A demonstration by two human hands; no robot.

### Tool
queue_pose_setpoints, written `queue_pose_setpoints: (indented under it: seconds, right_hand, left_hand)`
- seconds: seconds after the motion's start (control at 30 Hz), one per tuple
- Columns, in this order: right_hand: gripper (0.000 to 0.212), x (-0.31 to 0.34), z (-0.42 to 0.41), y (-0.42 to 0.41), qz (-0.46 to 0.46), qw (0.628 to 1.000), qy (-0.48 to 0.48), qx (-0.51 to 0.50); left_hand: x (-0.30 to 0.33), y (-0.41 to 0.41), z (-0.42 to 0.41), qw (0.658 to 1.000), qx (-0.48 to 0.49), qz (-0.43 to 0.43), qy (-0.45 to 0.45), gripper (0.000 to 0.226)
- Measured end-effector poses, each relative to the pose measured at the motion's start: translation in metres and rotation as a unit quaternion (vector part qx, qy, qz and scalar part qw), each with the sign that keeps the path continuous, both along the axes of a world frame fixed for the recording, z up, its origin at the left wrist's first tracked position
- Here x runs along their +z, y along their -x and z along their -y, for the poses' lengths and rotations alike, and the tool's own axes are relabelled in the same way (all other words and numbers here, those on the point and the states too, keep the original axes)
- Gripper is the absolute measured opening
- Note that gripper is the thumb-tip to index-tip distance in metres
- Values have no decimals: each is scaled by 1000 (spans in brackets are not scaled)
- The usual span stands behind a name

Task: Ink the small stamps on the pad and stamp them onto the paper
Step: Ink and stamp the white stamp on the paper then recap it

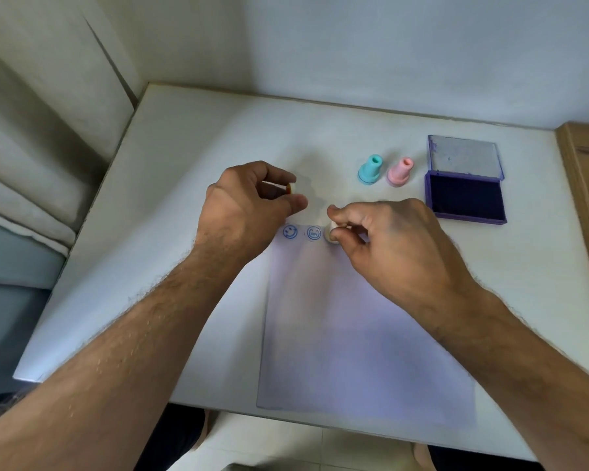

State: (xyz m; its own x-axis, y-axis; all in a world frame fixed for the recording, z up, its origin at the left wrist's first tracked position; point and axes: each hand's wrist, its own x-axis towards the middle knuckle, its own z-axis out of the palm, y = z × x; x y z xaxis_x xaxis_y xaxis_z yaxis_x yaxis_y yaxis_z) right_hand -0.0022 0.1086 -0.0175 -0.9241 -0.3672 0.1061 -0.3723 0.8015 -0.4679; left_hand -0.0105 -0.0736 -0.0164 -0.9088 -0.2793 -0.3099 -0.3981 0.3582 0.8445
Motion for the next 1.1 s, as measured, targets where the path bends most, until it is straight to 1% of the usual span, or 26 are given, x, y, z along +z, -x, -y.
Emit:
queue_pose_setpoints:
  seconds: [0.1,0.17,0.2,0.23,0.3,0.37,0.43,0.6,0.7,0.9,1.1]
  right_hand:
    - [28,3,-2,3,-18,998,61,-25]
    - [25,7,-2,9,-24,987,140,-72]
    - [22,9,-3,12,-14,976,190,-103]
    - [19,10,-4,16,12,960,245,-134]
    - [17,13,-6,20,82,917,346,-181]
    - [15,15,-7,22,142,876,415,-201]
    - [14,17,-6,21,185,847,454,-204]
    - [13,16,-1,18,226,822,478,-213]
    - [16,15,-1,18,241,815,481,-215]
    - [20,13,1,15,245,834,462,-177]
    - [21,12,4,13,221,861,435,-145]
  left_hand:
    - [0,2,2,999,10,-27,-24,22]
    - [0,4,3,998,12,-43,-51,24]
    - [0,4,3,997,12,-50,-64,26]
    - [-1,4,3,996,10,-54,-75,27]
    - [-1,4,2,994,-1,-59,-93,29]
    - [0,3,0,991,-15,-61,-115,30]
    - [1,2,-1,987,-28,-64,-143,30]
    - [3,1,-4,979,-43,-63,-189,28]
    - [4,0,-5,977,-49,-53,-201,27]
    - [3,0,-7,973,-49,-51,-219,27]
    - [6,-2,-6,970,-62,-54,-227,19]
